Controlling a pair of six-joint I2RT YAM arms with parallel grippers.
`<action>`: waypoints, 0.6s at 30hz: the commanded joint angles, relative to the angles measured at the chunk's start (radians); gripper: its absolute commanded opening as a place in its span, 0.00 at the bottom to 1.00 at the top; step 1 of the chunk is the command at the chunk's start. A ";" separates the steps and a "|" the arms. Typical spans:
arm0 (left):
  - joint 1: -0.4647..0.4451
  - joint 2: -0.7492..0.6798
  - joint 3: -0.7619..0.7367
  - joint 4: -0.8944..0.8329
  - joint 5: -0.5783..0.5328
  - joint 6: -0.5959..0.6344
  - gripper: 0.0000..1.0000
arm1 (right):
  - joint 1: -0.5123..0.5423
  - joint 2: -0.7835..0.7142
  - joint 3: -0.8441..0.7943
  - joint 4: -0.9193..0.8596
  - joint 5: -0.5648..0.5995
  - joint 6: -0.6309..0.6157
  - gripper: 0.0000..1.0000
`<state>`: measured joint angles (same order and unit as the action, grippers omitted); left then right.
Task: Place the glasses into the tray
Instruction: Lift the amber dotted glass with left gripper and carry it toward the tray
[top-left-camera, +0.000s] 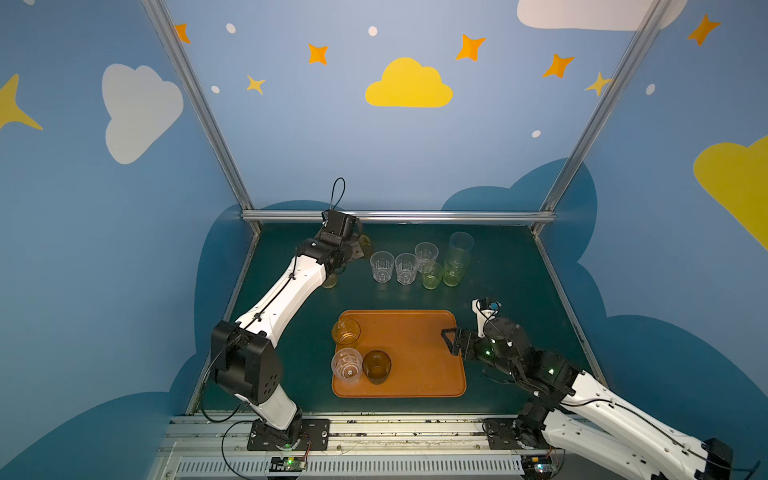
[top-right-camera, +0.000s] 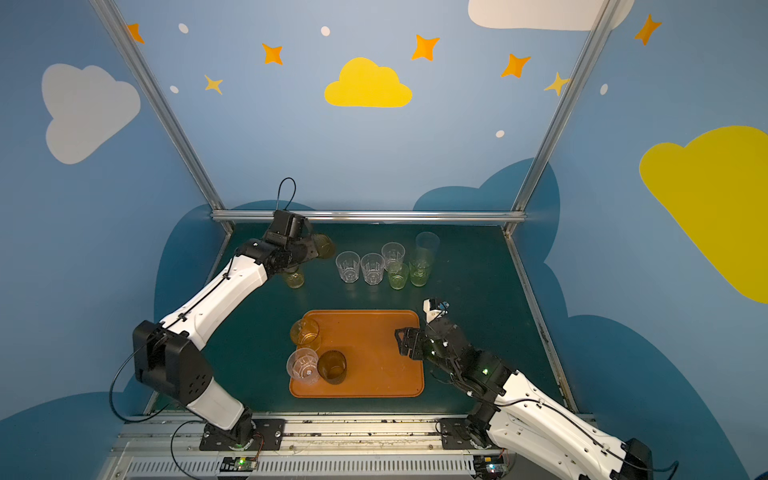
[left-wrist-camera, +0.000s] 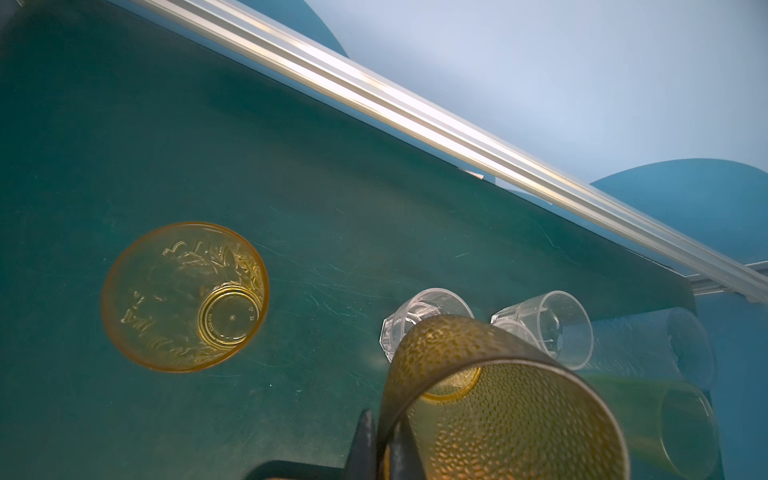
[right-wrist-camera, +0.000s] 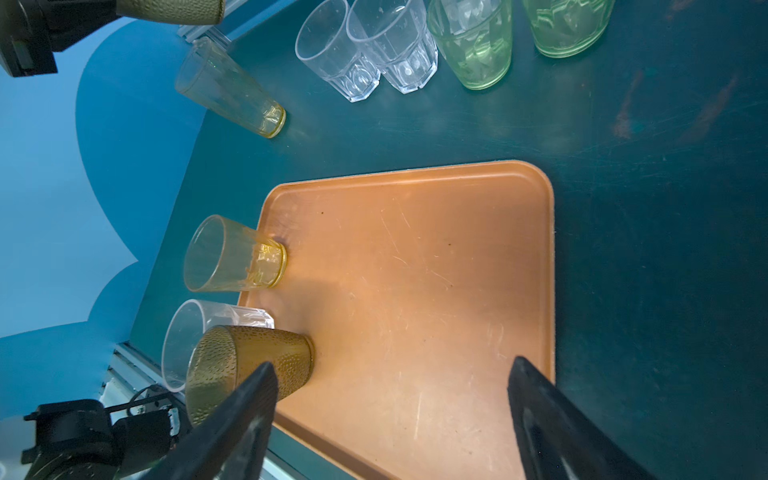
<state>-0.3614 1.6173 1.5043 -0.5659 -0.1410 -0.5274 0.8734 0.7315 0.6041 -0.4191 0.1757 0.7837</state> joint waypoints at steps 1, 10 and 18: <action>-0.019 -0.064 -0.021 -0.018 -0.012 0.016 0.04 | -0.004 -0.012 0.013 0.024 -0.014 0.008 0.86; -0.102 -0.208 -0.113 -0.058 -0.051 0.027 0.04 | -0.008 -0.026 -0.004 0.033 -0.022 0.010 0.86; -0.171 -0.303 -0.160 -0.126 -0.057 0.037 0.04 | -0.011 -0.070 -0.047 0.105 -0.058 0.002 0.86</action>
<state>-0.5117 1.3430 1.3552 -0.6456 -0.1753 -0.5076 0.8669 0.6865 0.5774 -0.3614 0.1352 0.7872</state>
